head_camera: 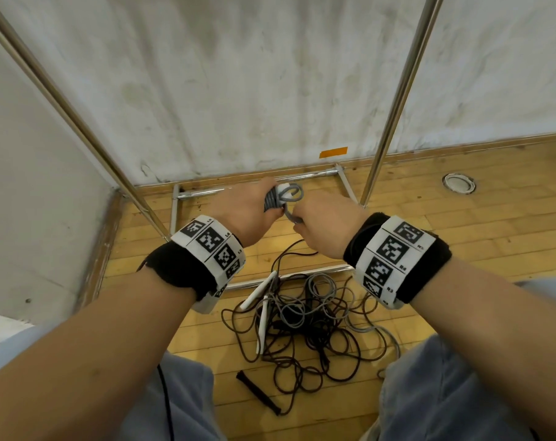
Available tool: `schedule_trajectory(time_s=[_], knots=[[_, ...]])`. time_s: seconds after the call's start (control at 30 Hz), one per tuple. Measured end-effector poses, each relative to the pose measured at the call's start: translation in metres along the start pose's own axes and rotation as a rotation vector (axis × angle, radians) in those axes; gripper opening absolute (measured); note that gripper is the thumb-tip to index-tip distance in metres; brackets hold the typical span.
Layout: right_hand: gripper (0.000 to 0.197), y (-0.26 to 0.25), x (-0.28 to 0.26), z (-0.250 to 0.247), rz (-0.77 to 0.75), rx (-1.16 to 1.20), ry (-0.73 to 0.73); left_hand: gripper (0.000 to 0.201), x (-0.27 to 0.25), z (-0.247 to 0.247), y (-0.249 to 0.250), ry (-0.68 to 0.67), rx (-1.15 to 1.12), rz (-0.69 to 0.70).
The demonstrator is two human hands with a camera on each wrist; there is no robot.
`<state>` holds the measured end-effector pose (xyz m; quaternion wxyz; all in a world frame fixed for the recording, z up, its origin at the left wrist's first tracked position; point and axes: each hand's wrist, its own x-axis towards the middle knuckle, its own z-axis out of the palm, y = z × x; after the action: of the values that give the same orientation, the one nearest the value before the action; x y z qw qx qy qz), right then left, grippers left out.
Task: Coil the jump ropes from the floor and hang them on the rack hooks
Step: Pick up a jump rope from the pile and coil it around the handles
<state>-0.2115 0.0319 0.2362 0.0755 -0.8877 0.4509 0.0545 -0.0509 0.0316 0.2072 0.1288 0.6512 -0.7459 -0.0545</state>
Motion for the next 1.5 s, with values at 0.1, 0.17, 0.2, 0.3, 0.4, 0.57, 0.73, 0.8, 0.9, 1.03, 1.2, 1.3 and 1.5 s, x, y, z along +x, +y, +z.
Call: schedule_trajectory(time_s=[0.1, 0.17, 0.2, 0.3, 0.4, 0.57, 0.73, 0.8, 0.9, 1.03, 1.2, 1.3, 1.5], knots=[[0.022, -0.005, -0.001, -0.001, -0.044, -0.098, 0.058, 0.015, -0.001, 0.006, 0.005, -0.135, 0.088, -0.007], [0.025, -0.001, 0.0, -0.004, -0.07, -0.091, 0.114, 0.013, -0.002, 0.008, 0.008, -0.215, 0.068, 0.022], [0.026, 0.003, 0.0, -0.006, -0.073, -0.055, 0.14, 0.011, -0.003, 0.007, 0.009, -0.231, 0.033, 0.04], [0.028, 0.017, 0.001, -0.01, -0.069, 0.1, 0.229, 0.019, -0.006, 0.001, 0.009, -0.245, -0.132, 0.1], [0.027, 0.03, 0.004, -0.016, -0.037, 0.398, 0.297, 0.034, -0.012, -0.007, 0.011, -0.148, -0.283, 0.176], [0.038, 0.048, 0.006, -0.024, 0.043, 0.961, 0.284, 0.042, -0.02, -0.016, 0.032, 0.007, -0.506, 0.196], [0.031, 0.042, 0.012, -0.015, 0.056, 1.375, 0.247, 0.01, -0.022, -0.029, 0.044, 0.056, -0.711, 0.125], [0.029, 0.035, 0.014, -0.01, 0.061, 1.534, 0.259, 0.009, -0.02, -0.03, 0.046, 0.11, -0.721, 0.091], [0.026, 0.024, 0.015, -0.004, 0.069, 1.548, 0.286, 0.021, -0.014, -0.024, 0.043, 0.167, -0.715, -0.013], [0.028, 0.014, 0.013, -0.005, 0.096, 1.263, 0.379, 0.015, -0.008, -0.016, 0.036, 0.209, -0.675, -0.096], [0.024, 0.011, 0.014, -0.001, 0.089, 0.934, 0.359, 0.021, -0.001, -0.007, 0.033, 0.137, -0.595, -0.15], [0.029, 0.013, 0.012, 0.001, 0.1, 0.911, 0.37, 0.031, -0.002, -0.009, 0.033, -0.062, -0.588, -0.14], [0.036, 0.01, 0.008, 0.003, 0.054, 0.898, 0.329, 0.031, -0.006, -0.017, 0.022, -0.126, -0.622, -0.075]])
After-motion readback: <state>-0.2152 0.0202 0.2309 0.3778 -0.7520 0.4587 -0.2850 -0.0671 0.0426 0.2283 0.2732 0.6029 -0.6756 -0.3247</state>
